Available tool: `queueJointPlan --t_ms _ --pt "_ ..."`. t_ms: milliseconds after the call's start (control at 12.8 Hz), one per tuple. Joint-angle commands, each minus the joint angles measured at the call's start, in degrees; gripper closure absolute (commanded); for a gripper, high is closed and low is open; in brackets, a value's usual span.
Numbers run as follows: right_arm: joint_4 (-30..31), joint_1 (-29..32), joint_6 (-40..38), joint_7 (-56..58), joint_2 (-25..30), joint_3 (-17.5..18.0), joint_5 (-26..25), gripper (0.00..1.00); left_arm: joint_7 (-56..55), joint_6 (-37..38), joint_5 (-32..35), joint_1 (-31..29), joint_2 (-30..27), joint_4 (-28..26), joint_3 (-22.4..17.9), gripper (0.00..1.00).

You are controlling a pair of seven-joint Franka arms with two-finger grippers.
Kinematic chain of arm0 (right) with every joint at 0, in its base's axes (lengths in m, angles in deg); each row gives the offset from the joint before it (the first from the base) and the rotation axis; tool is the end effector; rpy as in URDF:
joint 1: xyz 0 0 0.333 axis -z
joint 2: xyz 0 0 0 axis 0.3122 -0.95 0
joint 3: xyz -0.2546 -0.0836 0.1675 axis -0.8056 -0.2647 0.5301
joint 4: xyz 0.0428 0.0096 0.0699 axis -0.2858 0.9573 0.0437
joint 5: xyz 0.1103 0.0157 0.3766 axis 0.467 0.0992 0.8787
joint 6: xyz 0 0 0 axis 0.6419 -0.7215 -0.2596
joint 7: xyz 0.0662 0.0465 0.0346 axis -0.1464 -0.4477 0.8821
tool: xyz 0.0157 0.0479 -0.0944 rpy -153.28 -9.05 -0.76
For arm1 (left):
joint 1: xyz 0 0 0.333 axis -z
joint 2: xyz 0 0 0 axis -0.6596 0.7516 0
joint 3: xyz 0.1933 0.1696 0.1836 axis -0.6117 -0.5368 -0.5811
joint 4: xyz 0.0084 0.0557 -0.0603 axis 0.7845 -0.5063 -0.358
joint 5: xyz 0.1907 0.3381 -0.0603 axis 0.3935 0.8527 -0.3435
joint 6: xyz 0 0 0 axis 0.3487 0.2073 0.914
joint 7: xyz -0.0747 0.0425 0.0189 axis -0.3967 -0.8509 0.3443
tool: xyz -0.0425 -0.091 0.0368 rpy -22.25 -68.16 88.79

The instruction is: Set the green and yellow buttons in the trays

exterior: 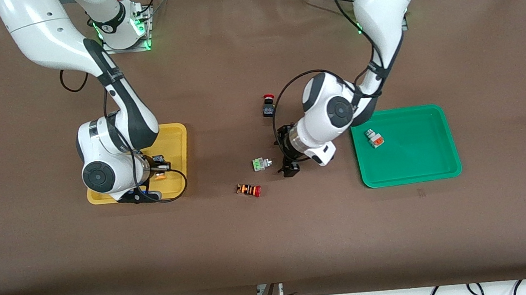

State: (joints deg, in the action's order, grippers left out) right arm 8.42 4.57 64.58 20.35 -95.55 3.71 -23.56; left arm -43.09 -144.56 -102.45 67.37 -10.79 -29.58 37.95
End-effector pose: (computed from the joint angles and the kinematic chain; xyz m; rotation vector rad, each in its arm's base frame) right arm 0.6242 0.1640 0.2057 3.0705 -0.1250 -0.5308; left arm 0.5866 -0.4214 0.2214 1.9207 2.0569 -0.4523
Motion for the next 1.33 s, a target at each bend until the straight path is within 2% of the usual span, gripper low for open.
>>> queueJointPlan --t_ms 0,78,235,548,626,704,783,861,939,1174,1252 --pt "8.6 -0.2 2.9 0.5 4.7 0.0 -0.3 0.77 -2.5 -3.9 -1.2 3.2 2.6 0.9 -1.0 0.00" --pt "8.3 -0.1 1.7 0.4 6.0 0.0 -0.2 0.01 -3.0 -6.5 -1.2 3.6 3.3 0.9 -1.2 0.00" --pt "4.4 1.2 -3.3 3.5 9.9 -1.2 -0.5 0.00 -4.6 -11.1 -1.2 5.1 5.4 1.5 -1.5 0.00" --pt "-7.5 1.4 -20.5 16.1 17.2 -7.4 -1.0 0.00 -5.6 -13.5 -1.1 7.0 7.4 2.6 -2.5 0.00" --pt "-9.4 1.5 -24.2 16.4 19.6 -7.8 -1.7 0.00 -5.6 -14.8 -1.1 8.7 8.8 3.3 -3.8 0.00" --pt "-9.4 1.5 -26.0 15.7 22.8 -7.7 -2.5 0.00 -5.6 -15.1 -1.1 10.9 9.1 3.6 -6.3 0.26" --pt "-8.8 1.5 -26.3 16.0 25.8 -7.6 -2.5 0.00 -5.6 -15.1 -1.1 12.0 9.4 4.0 -7.0 0.66" --pt "-7.7 1.5 -27.2 15.9 28.5 -7.5 -2.5 0.00 -5.1 -15.1 -0.9 12.0 9.1 4.0 -7.1 0.89" --pt "-5.4 1.5 -28.4 15.8 31.4 -7.3 -2.5 0.00 -4.9 -15.0 -0.8 11.4 8.5 4.0 -7.1 1.00" --pt "-2.2 2.9 -28.0 16.4 37.9 -7.3 -2.4 0.00 -4.7 -13.8 -0.7 10.8 5.8 3.3 -8.4 1.00" --pt "-1.4 3.2 -28.5 16.4 39.2 -6.9 -2.5 0.00 -4.7 -10.5 -0.5 10.0 4.1 3.2 -9.2 1.00"
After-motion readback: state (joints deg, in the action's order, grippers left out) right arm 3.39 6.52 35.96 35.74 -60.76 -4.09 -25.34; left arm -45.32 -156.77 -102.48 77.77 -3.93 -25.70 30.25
